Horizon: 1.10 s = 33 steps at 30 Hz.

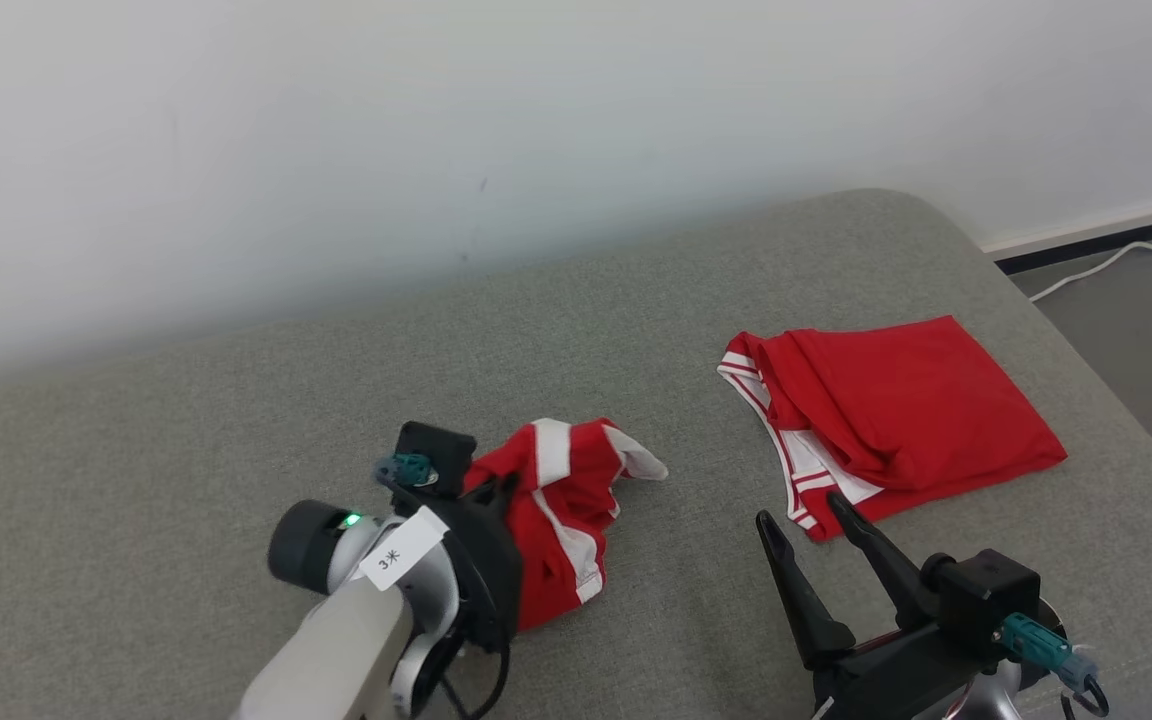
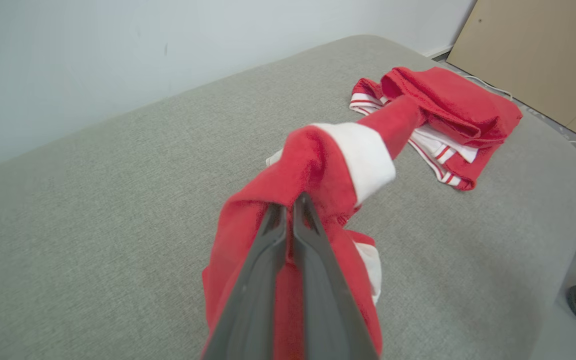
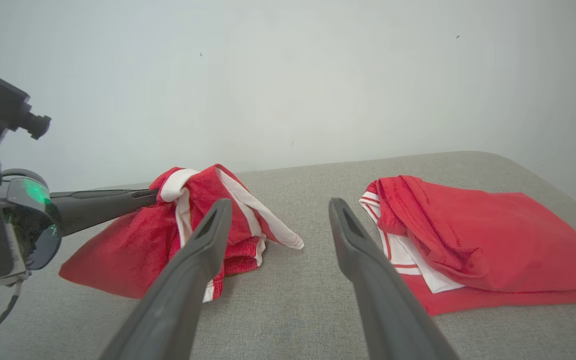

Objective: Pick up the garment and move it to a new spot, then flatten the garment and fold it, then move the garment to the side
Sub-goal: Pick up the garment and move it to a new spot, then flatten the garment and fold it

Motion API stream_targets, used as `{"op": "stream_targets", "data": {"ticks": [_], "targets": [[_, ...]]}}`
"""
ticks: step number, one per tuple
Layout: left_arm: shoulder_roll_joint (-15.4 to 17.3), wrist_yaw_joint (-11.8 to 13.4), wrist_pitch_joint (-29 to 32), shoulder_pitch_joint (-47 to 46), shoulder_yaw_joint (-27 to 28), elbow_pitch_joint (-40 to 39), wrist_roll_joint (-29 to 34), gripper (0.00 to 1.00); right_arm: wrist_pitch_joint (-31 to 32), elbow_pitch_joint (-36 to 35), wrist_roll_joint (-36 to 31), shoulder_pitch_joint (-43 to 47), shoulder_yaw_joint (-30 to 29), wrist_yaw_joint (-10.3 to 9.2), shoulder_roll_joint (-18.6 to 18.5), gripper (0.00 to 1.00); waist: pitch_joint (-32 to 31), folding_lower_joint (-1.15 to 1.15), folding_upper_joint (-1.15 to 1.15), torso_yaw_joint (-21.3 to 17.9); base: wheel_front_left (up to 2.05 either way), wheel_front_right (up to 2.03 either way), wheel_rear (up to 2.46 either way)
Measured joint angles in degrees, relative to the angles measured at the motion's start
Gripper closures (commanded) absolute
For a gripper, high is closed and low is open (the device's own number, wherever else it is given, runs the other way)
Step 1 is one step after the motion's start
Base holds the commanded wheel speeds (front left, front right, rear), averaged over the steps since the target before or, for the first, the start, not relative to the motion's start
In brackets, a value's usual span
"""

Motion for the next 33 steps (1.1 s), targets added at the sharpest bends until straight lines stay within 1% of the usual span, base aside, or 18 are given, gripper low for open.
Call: {"op": "stream_targets", "data": {"ticks": [1,2,6,10,15,19,22,24,27,29,33], "targets": [[0.46,0.38,0.0,-0.1,0.23,1.3,0.15,0.64,-0.02,-0.01,0.0,0.0,-0.1,-0.01,0.0,0.0,0.25,0.01,0.0,-0.17,0.0,0.0,0.0],[1.22,0.44,0.01,-0.13,0.22,2.44,0.63,0.0,-0.02,-0.01,0.0,-0.02,-0.1,-0.01,0.0,0.0,0.47,0.01,0.0,-0.3,0.0,0.0,0.0],[3.42,2.35,-0.03,-0.34,0.86,5.88,1.55,0.0,-0.02,0.0,0.0,-0.13,0.14,0.0,0.04,0.0,1.03,0.01,0.0,-0.52,0.0,0.0,0.0],[3.44,3.33,-0.32,-2.57,1.21,8.21,2.44,0.0,-0.12,-0.27,0.0,-0.09,-0.77,-0.03,-0.29,0.0,1.24,0.0,0.0,0.52,0.0,0.0,0.0],[4.47,4.79,-1.18,-3.14,2.59,9.02,3.13,0.0,-0.55,-0.32,0.0,-0.02,-1.4,-0.27,-0.34,0.0,1.18,0.01,0.0,2.03,0.0,0.0,0.0],[4.45,5.34,-2.31,-5.98,4.36,8.46,4.01,0.0,-0.62,-0.35,0.0,0.03,-1.63,-0.34,-0.43,0.0,0.98,0.01,0.0,3.58,0.0,0.0,0.0],[3.02,5.2,-3.21,-6.57,4.9,6.32,2.88,0.0,-0.94,-0.45,0.01,0.17,-1.91,-0.36,-0.51,0.0,0.75,0.01,0.0,4.84,0.0,0.0,0.0],[1.24,2.58,-3.24,-6.36,3.87,4.67,0.71,0.0,-1.05,-0.54,0.01,0.49,-2.16,-0.81,-0.63,0.0,0.57,0.01,0.0,5.71,0.0,0.0,0.0],[-0.46,-1.03,-3.7,-5.56,0.47,1.72,0.45,0.0,-1.07,-0.58,0.02,1.41,-2.29,-0.86,-0.77,0.0,0.26,0.0,0.0,6.98,0.0,0.0,0.0],[-0.52,-2.93,-3.71,-4.8,-1.86,-0.11,0.59,0.0,-1.05,-0.83,0.02,1.41,-2.03,-0.86,-0.74,0.0,0.06,0.0,0.0,7.75,0.0,0.0,0.0],[-0.27,-5.39,-3.71,-1.11,-4.69,-2.26,0.47,0.0,-0.99,-0.89,0.02,1.16,-0.89,-0.78,-0.42,0.0,-0.1,0.0,0.0,8.43,0.0,0.0,0.0]]}}
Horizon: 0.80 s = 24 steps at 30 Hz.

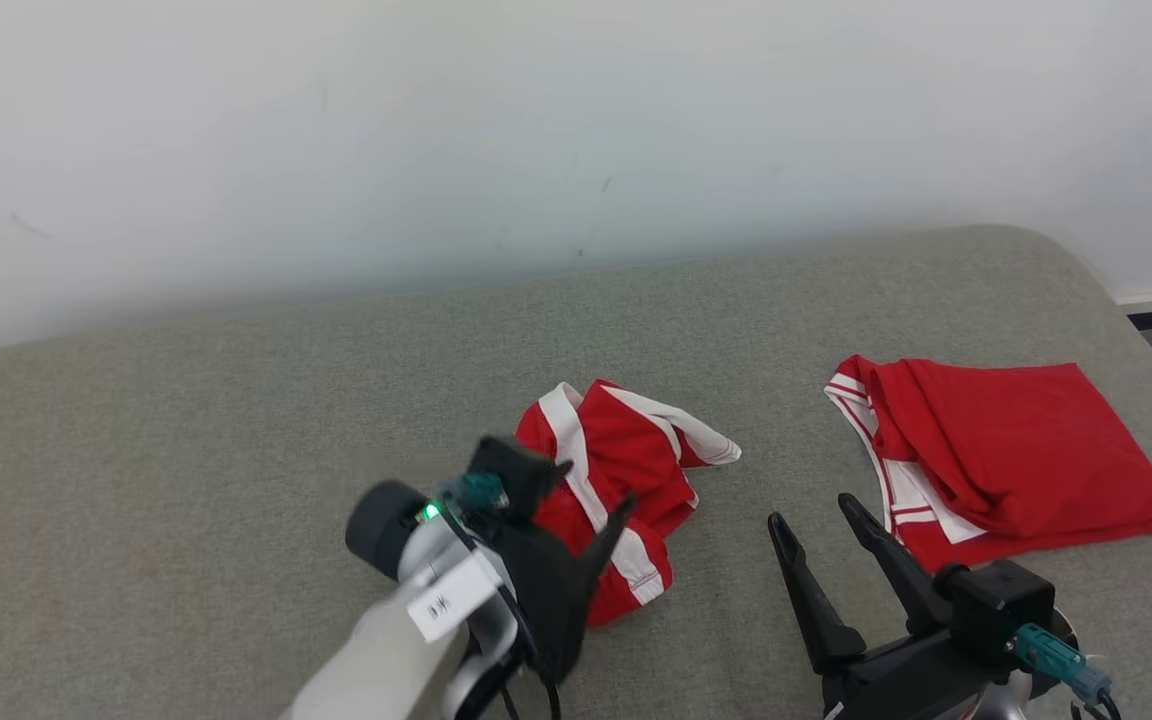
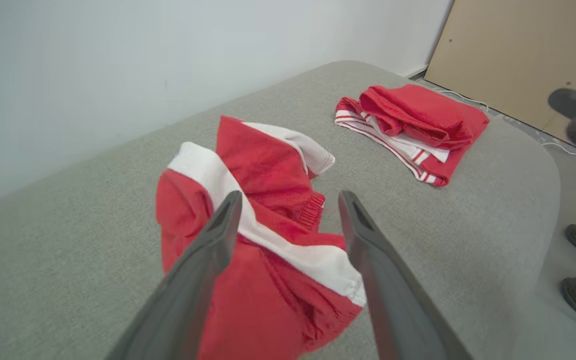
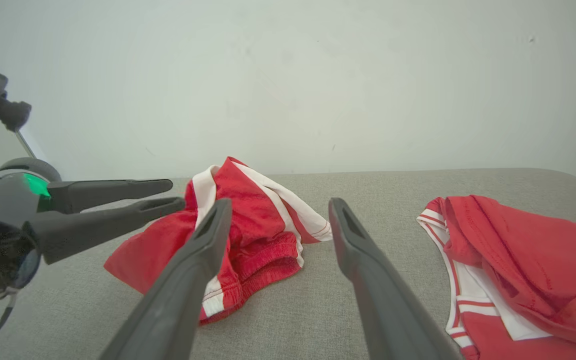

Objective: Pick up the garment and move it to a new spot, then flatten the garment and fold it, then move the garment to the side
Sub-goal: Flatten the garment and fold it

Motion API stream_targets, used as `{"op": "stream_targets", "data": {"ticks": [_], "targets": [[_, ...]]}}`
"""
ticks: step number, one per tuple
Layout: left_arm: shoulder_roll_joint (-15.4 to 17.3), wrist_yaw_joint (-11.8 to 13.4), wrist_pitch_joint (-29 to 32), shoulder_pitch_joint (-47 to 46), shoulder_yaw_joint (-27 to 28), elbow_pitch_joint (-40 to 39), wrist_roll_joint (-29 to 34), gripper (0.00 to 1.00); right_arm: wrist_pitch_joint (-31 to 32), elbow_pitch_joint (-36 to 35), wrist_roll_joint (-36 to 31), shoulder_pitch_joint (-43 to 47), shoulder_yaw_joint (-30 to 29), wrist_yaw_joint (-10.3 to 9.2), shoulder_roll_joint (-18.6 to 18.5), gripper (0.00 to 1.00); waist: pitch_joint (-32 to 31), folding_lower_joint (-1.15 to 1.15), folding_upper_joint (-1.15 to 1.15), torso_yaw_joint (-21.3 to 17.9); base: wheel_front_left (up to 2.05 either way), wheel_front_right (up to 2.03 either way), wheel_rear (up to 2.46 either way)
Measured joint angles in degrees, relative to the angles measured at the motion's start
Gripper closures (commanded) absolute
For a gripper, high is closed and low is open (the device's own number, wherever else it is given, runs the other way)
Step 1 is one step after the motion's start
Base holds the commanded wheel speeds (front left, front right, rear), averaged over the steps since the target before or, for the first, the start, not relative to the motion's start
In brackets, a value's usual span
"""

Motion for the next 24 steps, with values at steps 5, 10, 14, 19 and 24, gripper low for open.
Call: {"op": "stream_targets", "data": {"ticks": [5,10,14,19,24], "targets": [[0.13,-0.46,0.62,2.42,-3.46,-0.15,0.47,0.0,0.49,0.01,0.0,-0.11,0.79,0.02,0.14,0.0,0.39,0.0,0.0,-0.91,0.0,0.0,0.0],[0.29,-0.46,2.02,3.79,-5.71,0.1,1.02,0.0,0.56,-0.15,-0.01,-0.19,0.87,0.04,0.14,0.0,1.06,0.0,0.0,-2.61,0.0,0.0,0.0],[0.29,-0.33,2.97,3.88,-6.2,0.19,1.24,0.0,0.99,-0.42,-0.01,-0.2,0.79,0.04,0.08,0.0,1.88,0.0,0.0,-4.21,0.0,0.0,0.0],[0.42,2.36,4.9,2.94,-7.82,2.9,5.7,0.0,0.99,-0.47,-0.01,-0.99,0.68,0.05,0.08,0.0,3.41,0.0,0.0,-6.54,0.0,0.0,0.0],[1.87,5.34,6.88,0.04,-9.57,6.03,10.63,0.0,0.94,-0.58,0.0,-1.3,-0.14,0.0,0.02,0.0,4.82,0.0,0.0,-7.68,0.0,0.0,0.0]]}}
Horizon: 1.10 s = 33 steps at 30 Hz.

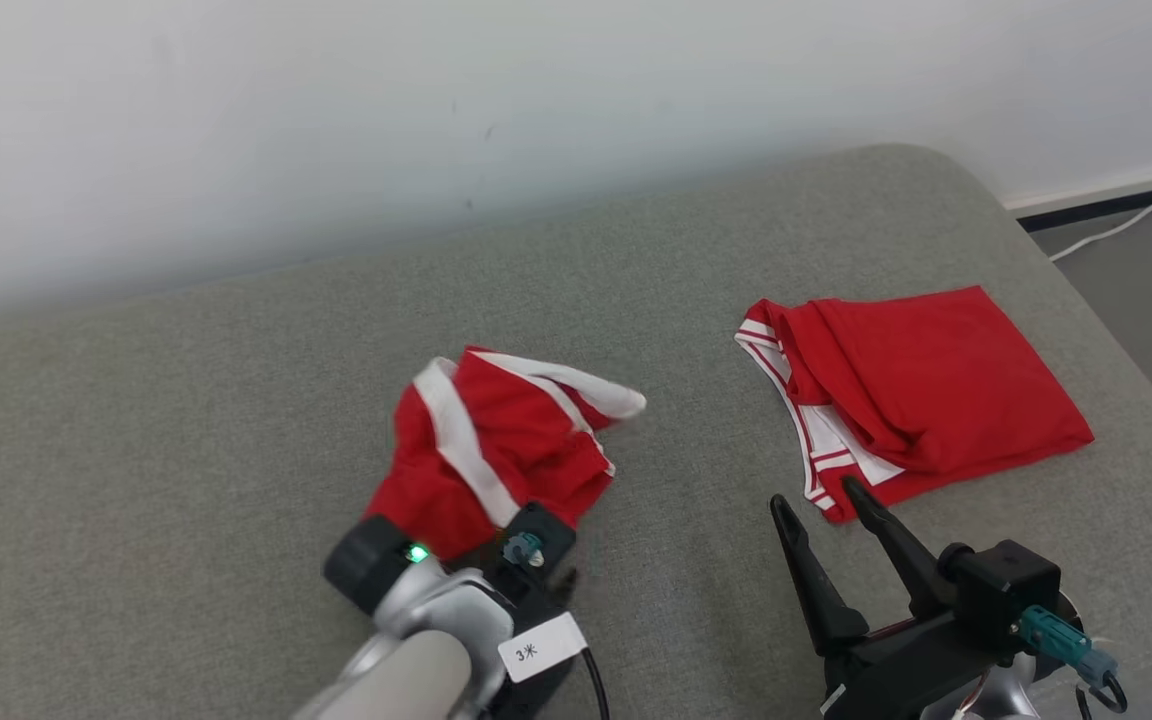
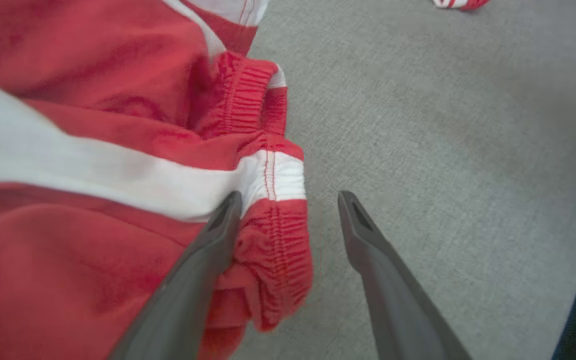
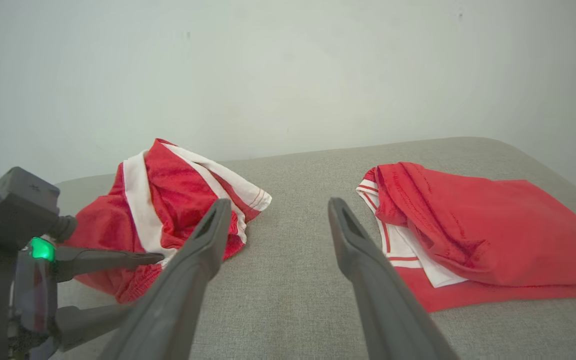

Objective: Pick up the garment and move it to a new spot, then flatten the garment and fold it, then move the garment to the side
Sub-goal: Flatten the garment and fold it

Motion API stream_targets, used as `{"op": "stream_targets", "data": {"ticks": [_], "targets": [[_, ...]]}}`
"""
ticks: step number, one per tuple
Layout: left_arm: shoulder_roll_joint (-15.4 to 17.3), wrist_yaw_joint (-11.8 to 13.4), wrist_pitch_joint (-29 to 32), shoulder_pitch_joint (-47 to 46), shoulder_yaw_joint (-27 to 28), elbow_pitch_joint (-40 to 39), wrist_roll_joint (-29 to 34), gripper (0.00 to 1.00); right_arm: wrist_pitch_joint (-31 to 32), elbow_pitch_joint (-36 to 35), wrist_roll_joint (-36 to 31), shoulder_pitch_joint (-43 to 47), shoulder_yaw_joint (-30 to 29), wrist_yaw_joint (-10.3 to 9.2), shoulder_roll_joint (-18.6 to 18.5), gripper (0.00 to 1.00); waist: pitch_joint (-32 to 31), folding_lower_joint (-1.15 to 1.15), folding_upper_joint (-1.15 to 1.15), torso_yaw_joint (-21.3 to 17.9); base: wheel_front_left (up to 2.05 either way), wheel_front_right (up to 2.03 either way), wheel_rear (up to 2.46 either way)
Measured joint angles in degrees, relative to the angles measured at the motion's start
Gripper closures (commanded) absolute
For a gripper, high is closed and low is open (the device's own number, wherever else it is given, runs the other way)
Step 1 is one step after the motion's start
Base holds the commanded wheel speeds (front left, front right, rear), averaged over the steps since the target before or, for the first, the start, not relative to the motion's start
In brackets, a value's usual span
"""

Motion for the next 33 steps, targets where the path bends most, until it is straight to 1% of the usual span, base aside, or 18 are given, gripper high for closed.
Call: {"op": "stream_targets", "data": {"ticks": [2,4,5,6,8,17,22,27,31,33], "targets": [[0.83,1.4,0.76,-0.66,-0.46,0.96,1.71,0.0,-0.03,0.0,0.0,0.01,-0.16,-0.03,0.0,0.0,0.34,0.0,0.0,-0.17,0.0,0.0,0.0],[1.26,1.87,1.24,-1.01,-0.79,1.87,2.19,0.0,-0.15,0.0,0.0,0.02,-0.46,-0.09,-0.01,0.0,0.49,0.0,0.0,0.0,0.0,0.0,0.0],[1.21,1.96,1.34,-1.17,-0.79,2.13,2.19,0.1,-0.36,0.0,0.0,0.01,-0.51,-0.1,-0.02,0.0,0.52,0.0,0.0,0.16,0.0,0.0,0.0],[1.0,2.32,1.36,-1.31,-0.81,2.23,2.2,0.59,-0.48,0.01,0.0,0.01,-0.54,-0.1,-0.02,0.0,0.54,0.0,0.0,0.33,0.0,0.0,0.0],[0.47,2.33,1.29,-1.36,-0.71,2.23,2.16,1.0,-0.48,0.03,0.0,0.01,-0.55,-0.24,-0.01,0.0,0.54,0.0,0.0,0.73,0.0,0.0,0.0],[-0.26,3.81,-1.47,-2.72,2.47,0.81,0.74,1.0,-0.49,0.97,0.0,-0.05,-0.14,-0.23,0.05,0.0,-0.25,-0.01,0.0,2.37,0.0,0.0,0.0],[-0.45,4.12,-5.04,-5.0,5.08,-1.87,-0.4,1.0,-0.49,1.99,0.01,-0.08,0.22,-0.05,0.1,0.0,-1.59,-0.01,0.0,2.93,0.0,0.0,0.0],[-0.76,4.07,-9.0,-9.1,6.44,-5.01,-0.68,1.0,-0.48,2.32,0.01,-0.07,0.87,0.01,0.13,0.0,-2.96,-0.01,0.0,3.23,0.0,0.0,0.0],[-1.02,2.98,-12.14,-13.67,6.65,-8.12,-0.65,1.0,-0.45,2.87,0.0,-0.12,1.77,0.14,0.38,0.0,-3.9,-0.01,0.0,3.03,0.0,0.0,0.0],[-1.4,2.6,-13.84,-14.85,6.84,-10.34,-0.66,1.0,-0.44,3.15,0.0,-0.12,2.08,0.52,0.45,0.0,-4.28,-0.01,0.0,2.76,0.0,0.0,0.0]]}}
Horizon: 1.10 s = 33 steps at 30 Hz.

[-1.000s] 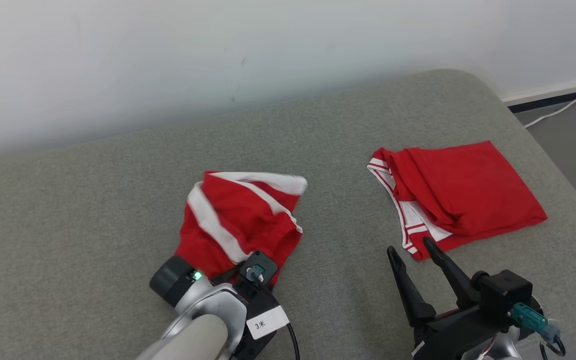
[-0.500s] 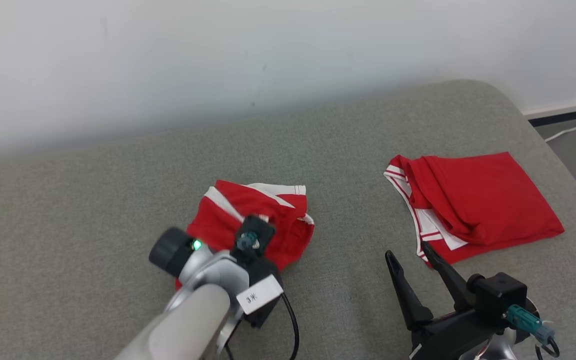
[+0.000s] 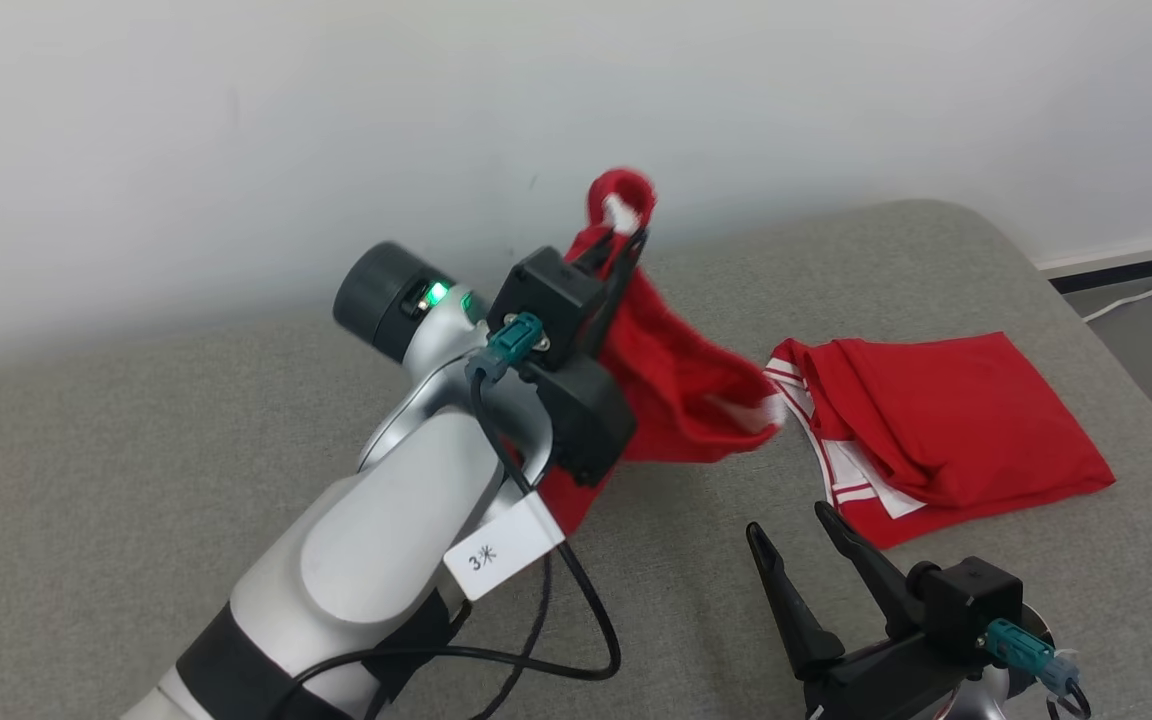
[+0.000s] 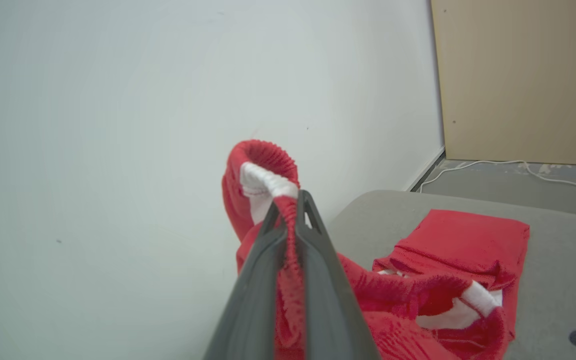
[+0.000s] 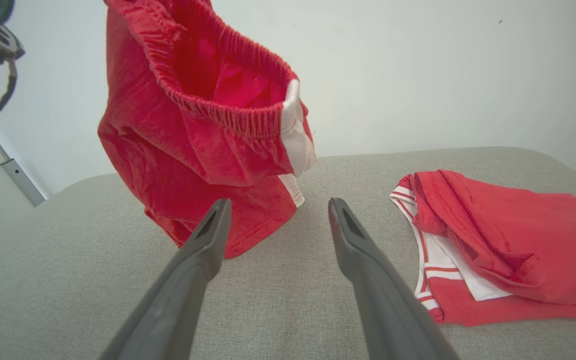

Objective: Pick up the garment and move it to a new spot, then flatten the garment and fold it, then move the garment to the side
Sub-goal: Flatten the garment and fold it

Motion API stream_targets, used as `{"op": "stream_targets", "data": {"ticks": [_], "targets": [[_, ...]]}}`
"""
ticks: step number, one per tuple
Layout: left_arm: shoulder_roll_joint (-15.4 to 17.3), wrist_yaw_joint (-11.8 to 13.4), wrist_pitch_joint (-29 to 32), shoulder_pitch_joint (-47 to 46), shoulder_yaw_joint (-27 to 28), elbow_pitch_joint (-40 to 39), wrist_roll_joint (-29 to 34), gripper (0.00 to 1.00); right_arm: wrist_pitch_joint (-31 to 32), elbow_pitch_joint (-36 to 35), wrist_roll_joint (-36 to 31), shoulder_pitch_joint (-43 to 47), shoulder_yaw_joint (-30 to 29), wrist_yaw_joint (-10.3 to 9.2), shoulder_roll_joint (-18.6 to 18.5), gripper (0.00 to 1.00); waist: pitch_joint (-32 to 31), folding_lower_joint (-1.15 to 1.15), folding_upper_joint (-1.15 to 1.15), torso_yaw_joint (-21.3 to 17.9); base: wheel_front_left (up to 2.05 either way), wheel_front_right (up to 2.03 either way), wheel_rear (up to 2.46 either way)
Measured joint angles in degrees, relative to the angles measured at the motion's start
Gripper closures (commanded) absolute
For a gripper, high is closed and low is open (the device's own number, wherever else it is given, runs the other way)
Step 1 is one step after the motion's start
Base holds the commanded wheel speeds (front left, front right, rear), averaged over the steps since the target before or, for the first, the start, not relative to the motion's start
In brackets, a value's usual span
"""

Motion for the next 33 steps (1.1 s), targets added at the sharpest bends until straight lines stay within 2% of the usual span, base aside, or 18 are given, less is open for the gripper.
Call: {"op": "stream_targets", "data": {"ticks": [6,10,16,19,33], "targets": [[-0.64,-0.2,-3.32,-0.88,2.23,-5.67,-2.85,1.0,-0.02,0.25,0.0,0.16,-0.16,0.0,-0.05,0.0,-0.92,0.0,0.0,-0.82,0.0,0.0,0.0],[0.26,0.37,-3.18,0.51,4.03,-4.75,-3.44,1.0,-0.03,-0.15,0.01,0.27,-0.44,-0.01,-0.14,0.0,-1.08,0.0,0.0,-0.89,0.0,0.0,0.0],[12.68,2.53,-0.66,11.55,7.89,1.55,-3.79,1.0,-0.12,-1.56,0.07,1.97,-1.54,-0.52,-0.9,0.0,-0.48,0.0,0.0,-0.59,0.0,0.0,0.0],[16.26,3.08,0.55,15.81,10.04,5.17,-5.14,1.0,-0.11,-2.22,0.07,2.58,-1.64,-0.54,-1.2,0.0,-0.02,0.0,0.0,-0.14,0.0,0.0,0.0],[18.49,3.71,3.12,18.3,15.63,15.52,-6.24,1.0,0.04,-2.96,0.04,0.04,-0.75,-0.51,-1.2,0.0,2.41,0.01,0.0,1.96,0.0,0.0,0.0]]}}
